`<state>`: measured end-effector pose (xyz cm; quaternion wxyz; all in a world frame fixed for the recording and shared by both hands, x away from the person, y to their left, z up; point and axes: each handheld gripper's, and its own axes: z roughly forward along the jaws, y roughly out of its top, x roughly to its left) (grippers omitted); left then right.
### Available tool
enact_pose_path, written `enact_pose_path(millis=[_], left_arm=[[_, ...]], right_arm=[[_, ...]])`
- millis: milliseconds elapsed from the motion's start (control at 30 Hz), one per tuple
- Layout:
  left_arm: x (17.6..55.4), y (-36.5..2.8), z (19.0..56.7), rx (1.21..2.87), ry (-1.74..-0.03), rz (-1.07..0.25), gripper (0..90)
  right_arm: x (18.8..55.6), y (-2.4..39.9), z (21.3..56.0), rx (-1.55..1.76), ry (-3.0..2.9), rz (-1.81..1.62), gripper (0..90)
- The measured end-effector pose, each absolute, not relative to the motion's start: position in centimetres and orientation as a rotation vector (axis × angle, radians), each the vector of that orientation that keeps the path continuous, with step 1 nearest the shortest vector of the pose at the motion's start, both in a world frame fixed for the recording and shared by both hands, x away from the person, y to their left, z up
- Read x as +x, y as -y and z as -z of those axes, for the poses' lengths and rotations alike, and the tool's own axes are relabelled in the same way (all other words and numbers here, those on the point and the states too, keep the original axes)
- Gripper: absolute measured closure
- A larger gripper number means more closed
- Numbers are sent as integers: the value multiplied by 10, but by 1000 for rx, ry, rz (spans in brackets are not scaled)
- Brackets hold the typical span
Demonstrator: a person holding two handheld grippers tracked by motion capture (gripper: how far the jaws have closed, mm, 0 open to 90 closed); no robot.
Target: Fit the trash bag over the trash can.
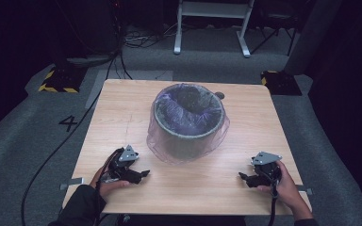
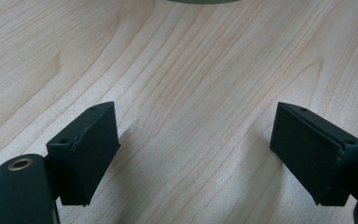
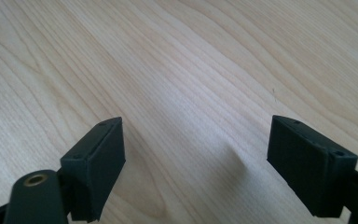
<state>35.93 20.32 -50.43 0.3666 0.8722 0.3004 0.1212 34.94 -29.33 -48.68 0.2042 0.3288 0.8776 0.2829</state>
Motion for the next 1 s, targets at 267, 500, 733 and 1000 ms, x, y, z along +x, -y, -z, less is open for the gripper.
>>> enact_pose_path(millis=[267, 500, 733, 1000], left_arm=[[359, -203, 504, 2241, -773, -312, 148], [359, -203, 504, 2241, -773, -312, 147], [359, -203, 504, 2241, -772, -311, 147], [359, -203, 504, 2241, -773, -310, 147]], right_arm=[[343, 306, 491, 978, -2416, -845, 186], [338, 319, 496, 1040, -2379, -916, 172], [336, 332, 501, 1119, -2330, -968, 151], [332, 346, 504, 1182, -2275, -995, 146]])
